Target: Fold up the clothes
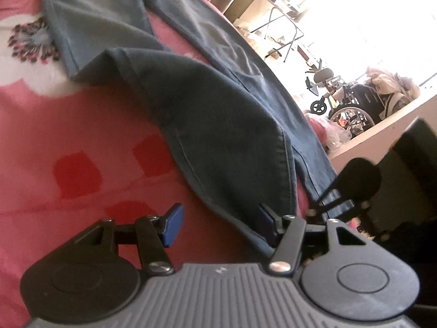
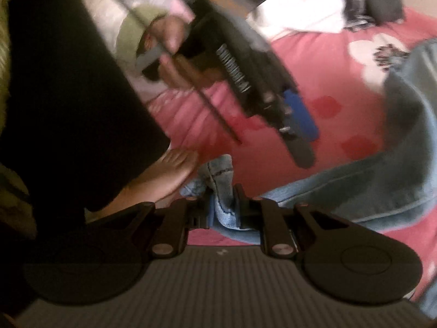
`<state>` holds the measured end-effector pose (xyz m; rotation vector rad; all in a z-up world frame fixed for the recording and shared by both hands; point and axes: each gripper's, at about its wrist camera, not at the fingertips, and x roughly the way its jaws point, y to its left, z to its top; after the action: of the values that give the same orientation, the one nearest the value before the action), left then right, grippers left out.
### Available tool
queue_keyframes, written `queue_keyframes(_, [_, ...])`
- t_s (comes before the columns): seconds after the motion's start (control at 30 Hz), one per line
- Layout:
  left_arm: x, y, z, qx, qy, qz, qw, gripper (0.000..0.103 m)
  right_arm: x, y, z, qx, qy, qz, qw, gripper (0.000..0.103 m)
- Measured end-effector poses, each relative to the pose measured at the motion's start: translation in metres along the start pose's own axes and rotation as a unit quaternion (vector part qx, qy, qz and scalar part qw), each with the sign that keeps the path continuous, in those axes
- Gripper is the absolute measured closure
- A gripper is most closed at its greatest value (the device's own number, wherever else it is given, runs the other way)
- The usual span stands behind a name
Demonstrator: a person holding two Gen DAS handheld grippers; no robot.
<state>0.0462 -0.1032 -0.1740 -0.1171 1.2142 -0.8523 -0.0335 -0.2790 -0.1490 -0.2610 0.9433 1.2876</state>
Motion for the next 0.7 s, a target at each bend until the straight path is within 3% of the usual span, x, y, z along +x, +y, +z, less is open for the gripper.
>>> queue_keyframes(0.13, [-0.006, 0.007, -0.008, -0.019, 0.008, -0.006, 0.9998, 0.044, 0.011, 0.002, 0.0, 0.022, 0.016, -0.017, 0.999, 0.068])
queue_keyframes(0.2, [-0.012, 0.011, -0.014, -0.025, 0.006, -0.011, 0.9996, 0.044, -0.003, -0.002, 0.0, 0.05, -0.016, -0.024, 0.998, 0.046])
queue_keyframes(0.27, [-0.017, 0.011, -0.019, -0.03, 0.002, -0.015, 0.9994, 0.044, -0.021, -0.009, -0.002, 0.092, -0.057, -0.025, 0.994, 0.037])
queue_keyframes(0.37, [-0.02, 0.01, -0.02, -0.041, -0.001, -0.035, 0.9986, 0.044, -0.049, -0.026, -0.013, 0.181, -0.113, -0.02, 0.977, 0.036])
queue_keyframes(0.47, [-0.017, 0.003, -0.024, -0.031, 0.011, -0.05, 0.9982, 0.043, -0.067, -0.048, -0.031, 0.275, -0.151, -0.016, 0.949, 0.035])
queue_keyframes(0.57, [-0.012, -0.005, -0.033, -0.016, 0.03, -0.053, 0.998, 0.042, -0.063, -0.066, -0.054, 0.354, -0.136, -0.01, 0.925, 0.035])
queue_keyframes(0.7, [-0.001, -0.004, -0.041, -0.023, 0.043, -0.058, 0.9971, 0.04, -0.036, -0.063, -0.065, 0.388, -0.109, 0.008, 0.915, 0.035])
